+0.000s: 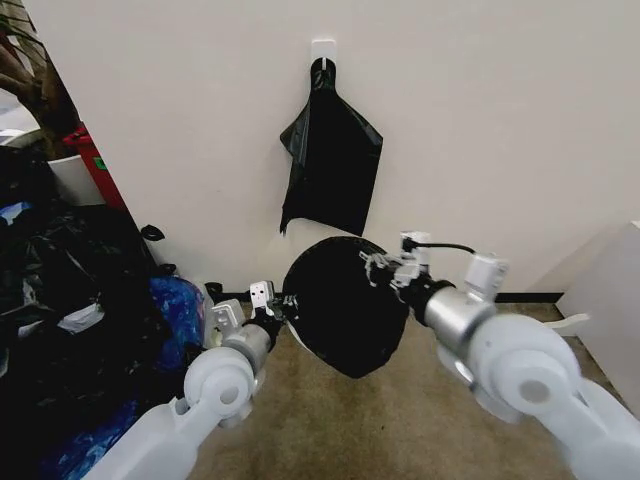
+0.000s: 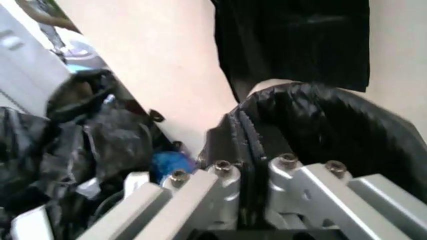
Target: Place the garbage bag over the trash bin.
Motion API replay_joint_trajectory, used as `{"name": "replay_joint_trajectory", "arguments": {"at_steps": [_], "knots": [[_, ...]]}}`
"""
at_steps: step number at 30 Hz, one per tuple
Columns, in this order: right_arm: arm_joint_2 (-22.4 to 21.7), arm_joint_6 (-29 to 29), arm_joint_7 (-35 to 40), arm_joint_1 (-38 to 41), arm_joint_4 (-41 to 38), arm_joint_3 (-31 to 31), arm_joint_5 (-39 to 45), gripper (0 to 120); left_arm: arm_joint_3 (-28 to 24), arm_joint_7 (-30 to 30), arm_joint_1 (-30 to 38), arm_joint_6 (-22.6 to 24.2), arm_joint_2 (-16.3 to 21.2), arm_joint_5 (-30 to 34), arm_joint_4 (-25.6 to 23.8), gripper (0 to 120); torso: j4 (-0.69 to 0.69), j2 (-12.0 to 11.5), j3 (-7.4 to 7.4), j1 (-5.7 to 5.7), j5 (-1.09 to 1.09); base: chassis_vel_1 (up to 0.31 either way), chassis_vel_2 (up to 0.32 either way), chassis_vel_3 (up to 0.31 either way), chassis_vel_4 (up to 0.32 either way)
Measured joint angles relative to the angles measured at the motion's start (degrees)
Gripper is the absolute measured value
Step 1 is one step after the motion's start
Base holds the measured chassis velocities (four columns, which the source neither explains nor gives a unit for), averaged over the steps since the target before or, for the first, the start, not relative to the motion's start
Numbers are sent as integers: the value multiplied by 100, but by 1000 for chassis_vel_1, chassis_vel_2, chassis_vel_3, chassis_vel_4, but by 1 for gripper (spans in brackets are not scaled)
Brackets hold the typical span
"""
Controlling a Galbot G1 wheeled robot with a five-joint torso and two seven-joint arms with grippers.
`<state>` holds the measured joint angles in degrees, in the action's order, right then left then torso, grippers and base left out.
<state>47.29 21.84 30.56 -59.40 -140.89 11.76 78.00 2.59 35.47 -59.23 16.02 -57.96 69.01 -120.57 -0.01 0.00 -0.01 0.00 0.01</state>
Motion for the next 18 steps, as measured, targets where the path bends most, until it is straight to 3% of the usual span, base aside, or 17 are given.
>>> {"name": "replay_joint_trajectory", "arguments": {"at_steps": [9,12,18], "knots": [[410,-623,-901,-1685,-259,355,-1290,35,257,352,140,-58,-40,721,73,1,0,0,0,0,-1,0,0,0,0],[754,-734,-863,-2315,-262,406,-1571,50,295,506,252,-99,-81,1062,182,1,2,0,0,0,-3,0,0,0,0],[1151,-797,-669,-3038,-257,506,-1810,68,307,695,439,-156,-142,1412,259,1,1,0,0,0,-1,0,0,0,0]]}}
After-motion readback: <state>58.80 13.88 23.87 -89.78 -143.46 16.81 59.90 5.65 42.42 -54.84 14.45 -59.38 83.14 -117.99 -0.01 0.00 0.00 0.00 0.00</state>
